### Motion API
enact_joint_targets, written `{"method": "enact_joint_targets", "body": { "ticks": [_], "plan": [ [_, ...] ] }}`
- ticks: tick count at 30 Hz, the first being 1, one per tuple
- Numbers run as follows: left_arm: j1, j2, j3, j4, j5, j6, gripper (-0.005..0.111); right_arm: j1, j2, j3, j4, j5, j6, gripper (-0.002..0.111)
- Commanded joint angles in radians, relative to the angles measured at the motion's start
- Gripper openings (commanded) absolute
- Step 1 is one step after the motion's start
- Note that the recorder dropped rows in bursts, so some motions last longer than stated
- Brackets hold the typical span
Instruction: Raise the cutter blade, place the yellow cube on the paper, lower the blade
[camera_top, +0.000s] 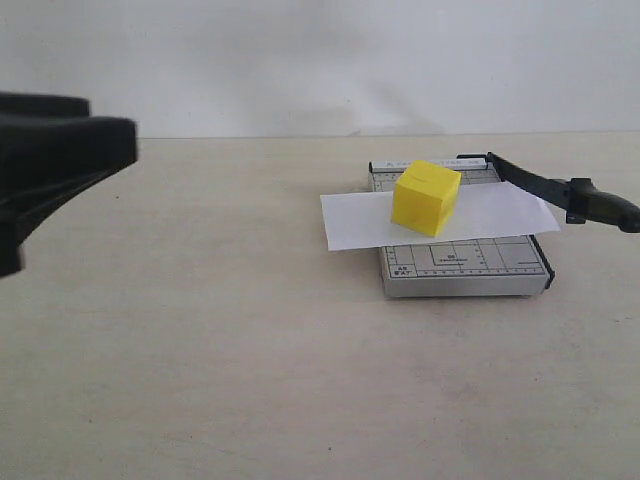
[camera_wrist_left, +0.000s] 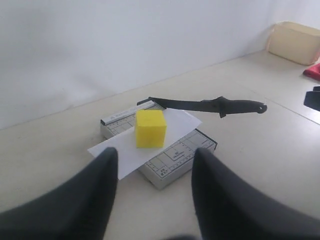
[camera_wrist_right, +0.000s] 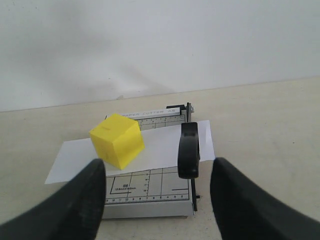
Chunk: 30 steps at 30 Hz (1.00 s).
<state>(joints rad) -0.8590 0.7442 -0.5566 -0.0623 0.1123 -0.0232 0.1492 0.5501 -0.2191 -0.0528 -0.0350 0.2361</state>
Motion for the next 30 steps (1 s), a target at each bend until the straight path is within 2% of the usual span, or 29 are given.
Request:
{"method": "enact_joint_targets", "body": {
  "ticks": [1,11,14,24,30],
  "plan": [
    [0.001,-0.211,0.125,-0.007,0.013,-0.014,0.045,0.003,-0.006,0.001,-0.005,-0.014,-0.002,0.058],
    [0.001,-0.558,0.273,-0.007,0.235,-0.056,0.045,0.003,-0.006,0.001,-0.005,-0.014,-0.002,0.058],
    [0.001,-0.622,0.293,-0.007,0.242,-0.059,0.045,0.003,-0.006,0.001,-0.005,-0.014,-0.002,0.058],
    [0.001,-0.697,0.299,-0.007,0.412,-0.054,0.045,0.003,-0.006,0.001,-0.005,-0.014,-0.002,0.058],
    [0.001,-0.697,0.317,-0.007,0.412,-0.036,0.045,0.003,-0.006,0.001,-0.005,-0.014,-0.002,0.058]
  ]
}}
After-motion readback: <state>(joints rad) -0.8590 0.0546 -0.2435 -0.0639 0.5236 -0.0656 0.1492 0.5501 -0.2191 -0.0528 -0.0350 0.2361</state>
